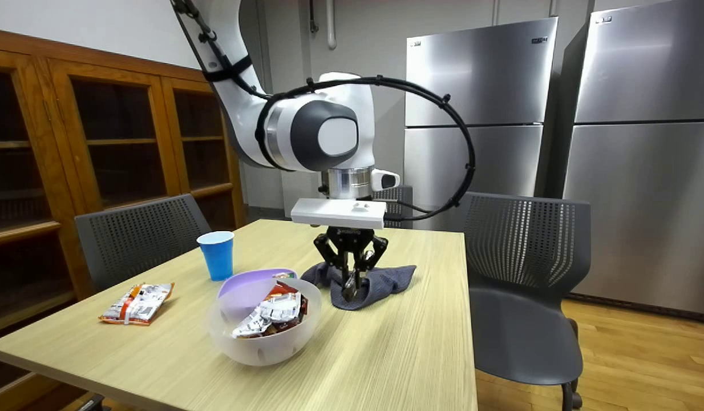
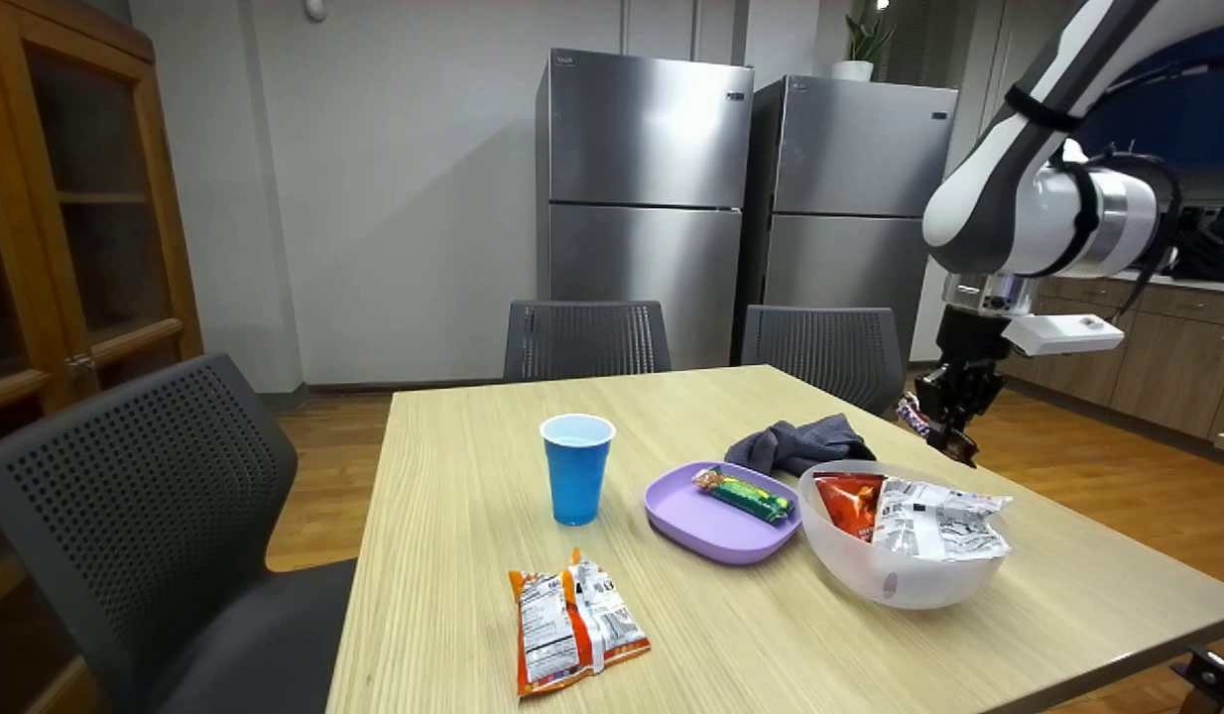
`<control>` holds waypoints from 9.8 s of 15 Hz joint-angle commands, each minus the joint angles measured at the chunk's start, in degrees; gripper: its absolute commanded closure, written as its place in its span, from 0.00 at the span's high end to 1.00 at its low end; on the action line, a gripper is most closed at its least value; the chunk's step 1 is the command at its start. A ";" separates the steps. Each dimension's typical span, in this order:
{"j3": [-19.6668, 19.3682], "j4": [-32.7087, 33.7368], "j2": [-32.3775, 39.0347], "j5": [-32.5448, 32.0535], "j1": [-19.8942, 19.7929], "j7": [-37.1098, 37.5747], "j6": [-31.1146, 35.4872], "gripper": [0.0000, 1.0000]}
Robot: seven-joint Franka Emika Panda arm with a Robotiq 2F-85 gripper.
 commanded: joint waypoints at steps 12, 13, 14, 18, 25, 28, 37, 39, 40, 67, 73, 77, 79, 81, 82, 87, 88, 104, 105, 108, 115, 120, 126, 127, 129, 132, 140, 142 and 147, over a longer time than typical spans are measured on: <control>3.67 1.37 -2.81 -0.11 5.90 -15.19 -3.55 0.06; 3.99 1.40 -2.85 0.07 6.10 -15.95 -3.27 0.06; 4.13 1.56 -2.73 0.22 6.17 -16.95 -3.07 0.06; 4.97 0.25 -3.10 1.50 6.08 -20.84 -2.02 0.06; 5.61 -1.32 -3.11 2.33 6.14 -28.09 -1.29 0.06; 5.47 -1.59 -3.02 2.15 6.17 -30.17 -0.84 0.06; 4.83 -2.13 -3.08 2.19 6.50 -30.39 -0.05 0.06; 4.21 -2.02 -3.04 1.45 6.87 -28.87 -0.22 0.06; 3.78 -2.09 -3.05 1.15 7.12 -27.56 -0.12 0.06; -2.33 -2.12 -3.14 -14.06 10.81 0.35 -1.31 0.06; -2.05 -2.77 -3.23 -13.04 10.30 0.00 -0.98 0.06; -2.36 -2.69 -3.51 -13.10 10.49 1.13 -3.08 0.06; -2.64 -2.71 -3.66 -13.35 10.74 2.47 -3.06 0.06; -2.78 -2.53 -3.41 -13.08 11.02 4.70 -2.74 0.06; -2.96 -2.52 -3.31 -13.30 11.23 6.01 -2.90 0.06; -5.43 -1.70 -4.37 -12.92 8.15 4.72 -7.24 0.06; -6.16 -1.62 -4.52 -12.84 7.87 5.12 -7.49 0.06; -8.74 -0.99 -5.57 -12.39 6.73 5.95 -7.74 0.06; -8.75 -0.96 -5.59 -12.48 6.75 5.95 -7.68 0.06; -8.88 -0.81 -5.57 -12.88 6.82 6.14 -7.67 0.06; -8.95 -0.53 -5.71 -12.87 6.91 6.47 -10.11 0.06; -9.06 -0.41 -5.80 -12.76 7.01 7.35 -12.52 0.06; -9.34 -0.19 -5.93 -13.03 7.17 9.39 -15.25 0.69; -9.34 -0.17 -6.00 -12.97 7.17 9.59 -15.56 0.76; -9.32 -0.17 -6.11 -12.77 7.14 9.86 -15.82 0.91; -9.56 -0.13 -6.17 -13.08 7.27 11.60 -15.66 1.00; -9.29 -0.17 -4.26 -12.24 6.85 10.55 -13.71 1.00; -9.29 -0.17 -4.24 -12.24 6.84 10.55 -13.71 1.00; -10.37 -1.38 -6.19 -12.32 5.63 9.28 -13.27 1.00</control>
